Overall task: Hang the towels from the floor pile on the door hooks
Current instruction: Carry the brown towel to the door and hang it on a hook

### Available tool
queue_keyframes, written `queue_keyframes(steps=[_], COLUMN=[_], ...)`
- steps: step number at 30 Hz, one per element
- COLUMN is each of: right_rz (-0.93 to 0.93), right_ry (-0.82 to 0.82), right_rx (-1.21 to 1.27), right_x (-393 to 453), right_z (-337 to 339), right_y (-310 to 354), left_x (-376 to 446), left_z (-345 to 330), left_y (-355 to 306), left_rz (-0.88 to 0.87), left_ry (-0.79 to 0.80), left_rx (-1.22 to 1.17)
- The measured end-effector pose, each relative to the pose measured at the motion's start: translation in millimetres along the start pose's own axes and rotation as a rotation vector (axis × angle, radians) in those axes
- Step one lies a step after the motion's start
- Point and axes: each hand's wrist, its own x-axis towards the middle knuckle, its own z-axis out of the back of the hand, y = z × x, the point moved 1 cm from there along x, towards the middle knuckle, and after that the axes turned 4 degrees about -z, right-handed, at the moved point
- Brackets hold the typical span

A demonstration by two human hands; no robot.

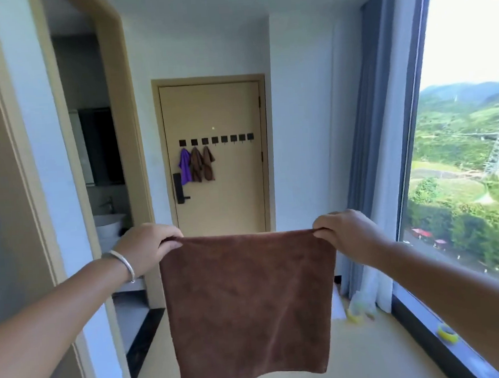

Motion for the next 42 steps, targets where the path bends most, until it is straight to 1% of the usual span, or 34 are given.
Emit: queue_keyframes(steps=[6, 9, 11, 13, 15, 17, 19, 25, 28, 31, 34, 39, 42], right_rz=[-0.056, 0.000, 0.081, 0.124, 0.120, 0.096, 0.059, -0.012, -0.011, -0.010, 0.000, 0.045, 0.047], right_ry=[-0.090, -0.143, -0.175, -0.199, -0.207, -0.207, -0.218, -0.237, -0.264, -0.260, -0.251, -0.203, -0.169], right_rx=[0.077, 0.076, 0.030, -0.029, -0.069, -0.075, -0.065, -0.028, 0.006, -0.012, -0.036, -0.074, -0.036], right_x=[42, 57, 65, 73, 81, 89, 94, 118, 135, 155, 183, 237, 277], right_z=[76, 103, 116, 124, 129, 129, 126, 98, 82, 67, 48, 5, -21], right_y=[14, 25, 34, 40, 44, 48, 52, 65, 64, 59, 48, 14, -13], left_x=[33, 45, 49, 50, 50, 52, 54, 65, 78, 96, 119, 165, 202], left_z=[91, 123, 138, 148, 153, 154, 151, 127, 115, 105, 93, 67, 50], left_y=[-14, -16, -17, -15, -11, -4, 4, 34, 50, 66, 83, 115, 133], left_rz=[-0.033, -0.068, -0.105, -0.201, -0.299, -0.315, -0.302, -0.243, -0.212, -0.169, -0.136, -0.063, -0.052], left_ry=[-0.107, -0.186, -0.261, -0.326, -0.324, -0.296, -0.286, -0.327, -0.347, -0.387, -0.408, -0.361, -0.323], left_rx=[0.115, 0.159, 0.182, 0.307, 0.428, 0.461, 0.444, 0.384, 0.387, 0.391, 0.374, 0.322, 0.322])
